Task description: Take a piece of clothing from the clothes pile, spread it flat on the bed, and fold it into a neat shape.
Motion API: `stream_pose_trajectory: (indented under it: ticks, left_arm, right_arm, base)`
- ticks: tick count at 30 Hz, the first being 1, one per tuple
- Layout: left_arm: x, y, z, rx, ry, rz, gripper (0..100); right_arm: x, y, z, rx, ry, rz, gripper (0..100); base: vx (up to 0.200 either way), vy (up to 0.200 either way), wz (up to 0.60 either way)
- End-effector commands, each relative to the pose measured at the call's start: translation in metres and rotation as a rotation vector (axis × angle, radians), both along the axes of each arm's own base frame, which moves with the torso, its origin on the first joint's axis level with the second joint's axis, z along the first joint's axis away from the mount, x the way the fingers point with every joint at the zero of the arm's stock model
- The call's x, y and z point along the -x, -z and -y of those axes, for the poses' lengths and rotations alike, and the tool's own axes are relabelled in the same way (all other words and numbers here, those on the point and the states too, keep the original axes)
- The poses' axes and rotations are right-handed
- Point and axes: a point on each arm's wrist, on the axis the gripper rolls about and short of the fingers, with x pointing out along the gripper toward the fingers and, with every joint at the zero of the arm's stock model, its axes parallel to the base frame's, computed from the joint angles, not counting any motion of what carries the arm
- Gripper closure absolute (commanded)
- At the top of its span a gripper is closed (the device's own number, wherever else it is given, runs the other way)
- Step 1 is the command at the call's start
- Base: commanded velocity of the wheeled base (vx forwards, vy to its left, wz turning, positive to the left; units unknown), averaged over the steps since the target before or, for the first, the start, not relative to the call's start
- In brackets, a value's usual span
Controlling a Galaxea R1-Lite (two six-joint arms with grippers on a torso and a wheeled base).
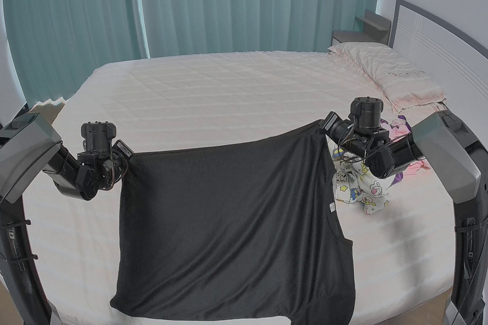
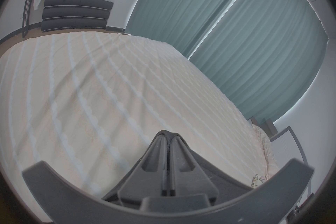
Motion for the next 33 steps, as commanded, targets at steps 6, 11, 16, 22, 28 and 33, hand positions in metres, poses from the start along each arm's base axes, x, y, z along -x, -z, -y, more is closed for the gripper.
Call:
stream_pose_trajectory:
  ticks: [6, 11, 16, 22, 28, 33]
  left_arm:
    - [-0.012, 0.001, 0.002, -0.022, 0.016, 0.014, 100]
    - [-0.031, 0.019, 0.004, -0.039, 0.028, 0.005, 100]
    - [-0.048, 0.035, 0.005, -0.042, 0.027, 0.008, 100]
    - [-0.063, 0.055, 0.005, -0.042, 0.026, -0.001, 0]
    - [-0.068, 0.065, 0.006, -0.043, 0.028, -0.033, 0]
    - [-0.064, 0.051, 0.003, -0.046, 0.021, -0.019, 0]
  right_arm:
    - [-0.006, 0.005, -0.001, 0.033, -0.003, 0.011, 100]
    - [-0.011, 0.036, -0.005, 0.089, -0.021, -0.025, 100]
    - [-0.018, 0.044, -0.007, 0.096, -0.007, -0.021, 100]
    - [-0.02, 0.058, -0.007, 0.104, -0.007, -0.047, 0]
    - [-0.021, 0.07, -0.003, 0.112, 0.001, -0.08, 0]
    - [-0.017, 0.061, 0.016, 0.112, 0.038, -0.095, 0]
  base:
    - [0.0, 0.0, 0.0]
    - [0.0, 0.0, 0.0]
    - [0.0, 0.0, 0.0]
    - [0.0, 0.0, 0.0]
    - [0.0, 0.0, 0.0]
    - [0.0, 0.0, 0.0]
